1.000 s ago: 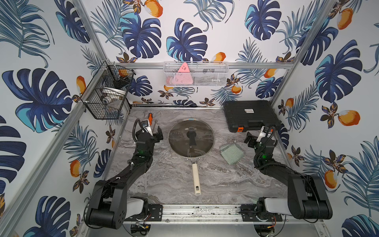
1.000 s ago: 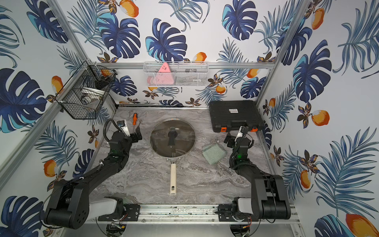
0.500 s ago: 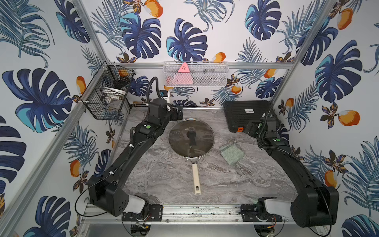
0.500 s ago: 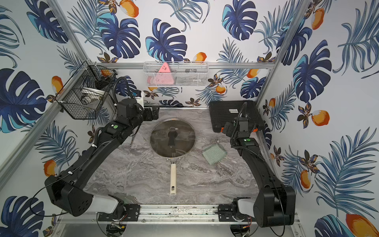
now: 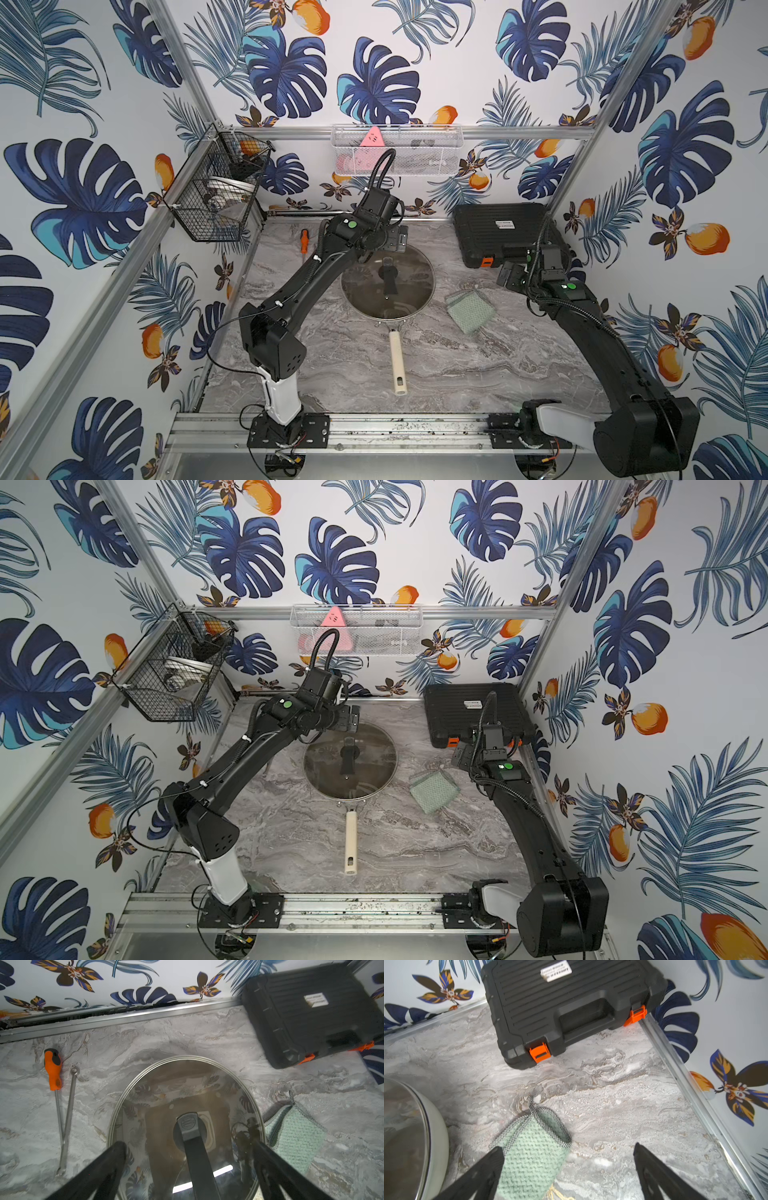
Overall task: Wipe the pot lid with a cloth
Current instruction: Pick up the pot lid from the cooking pot.
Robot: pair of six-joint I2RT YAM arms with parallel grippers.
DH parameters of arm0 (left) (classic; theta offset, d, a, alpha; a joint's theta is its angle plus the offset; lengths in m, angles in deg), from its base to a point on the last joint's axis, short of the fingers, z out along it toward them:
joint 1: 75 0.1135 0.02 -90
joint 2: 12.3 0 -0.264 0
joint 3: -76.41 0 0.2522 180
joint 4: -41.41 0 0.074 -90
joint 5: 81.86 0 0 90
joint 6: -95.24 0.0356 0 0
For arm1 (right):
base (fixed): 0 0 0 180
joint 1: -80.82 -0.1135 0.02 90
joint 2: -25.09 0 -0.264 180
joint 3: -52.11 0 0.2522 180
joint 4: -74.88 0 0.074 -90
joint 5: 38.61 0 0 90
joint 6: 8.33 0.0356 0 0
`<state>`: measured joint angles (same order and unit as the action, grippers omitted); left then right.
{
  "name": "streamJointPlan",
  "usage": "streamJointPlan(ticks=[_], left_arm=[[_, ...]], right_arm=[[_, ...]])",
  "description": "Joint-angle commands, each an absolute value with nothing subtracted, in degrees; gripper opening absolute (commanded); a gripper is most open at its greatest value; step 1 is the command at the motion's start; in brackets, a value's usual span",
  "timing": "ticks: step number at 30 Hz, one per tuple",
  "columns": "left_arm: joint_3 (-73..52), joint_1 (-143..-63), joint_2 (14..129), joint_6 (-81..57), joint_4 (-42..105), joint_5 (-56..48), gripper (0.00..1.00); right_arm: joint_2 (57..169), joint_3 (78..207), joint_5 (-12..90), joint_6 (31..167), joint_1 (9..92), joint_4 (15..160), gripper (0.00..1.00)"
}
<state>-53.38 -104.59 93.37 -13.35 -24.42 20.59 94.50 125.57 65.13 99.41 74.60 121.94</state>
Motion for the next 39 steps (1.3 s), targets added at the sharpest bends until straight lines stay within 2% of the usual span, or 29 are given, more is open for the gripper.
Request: streamJointPlan(ticks=[1,6,18,19,20,21,28,39], left_arm=[[-60.20,-105.23,95.92,-14.65,-32.38,23.12,0.99],[-67.12,-106.75,100.34,-14.54,-37.41,22.85,0.99],[-60.54,-107.18,102.83,-15.87,-37.34,23.08,0.99],[-60.93,-107.20,103.21,-16.09,-37.64,22.85,0.79],[-61.48,-107.22,103.59,-16.33,-38.24,22.82,0.71],[-62.37,-107.19,104.25,-16.70,-38.98,23.03,0.69],[-63.21,-106.82,107.16,-20.05,-39.01,20.03,0.62],[-63.72,-106.29,108.88,-21.44,-41.45,21.16,0.63]], right_arm=[[94.54,125.95,59.62,100.07,73.92,127.74,1.00],[95.53,126.54,59.88,98.58,69.71,129.45,1.00],[102.25,127.13,63.22,96.90,63.46,131.19,1.00],[102.28,127.00,63.66,96.94,63.31,131.06,1.00],[102.26,126.80,64.02,96.96,63.32,130.94,1.00],[102.11,126.78,64.34,97.05,63.24,130.84,1.00],[100.95,126.17,64.71,97.10,62.99,130.74,1.00],[102.31,125.89,63.69,96.97,62.44,129.92,1.00]])
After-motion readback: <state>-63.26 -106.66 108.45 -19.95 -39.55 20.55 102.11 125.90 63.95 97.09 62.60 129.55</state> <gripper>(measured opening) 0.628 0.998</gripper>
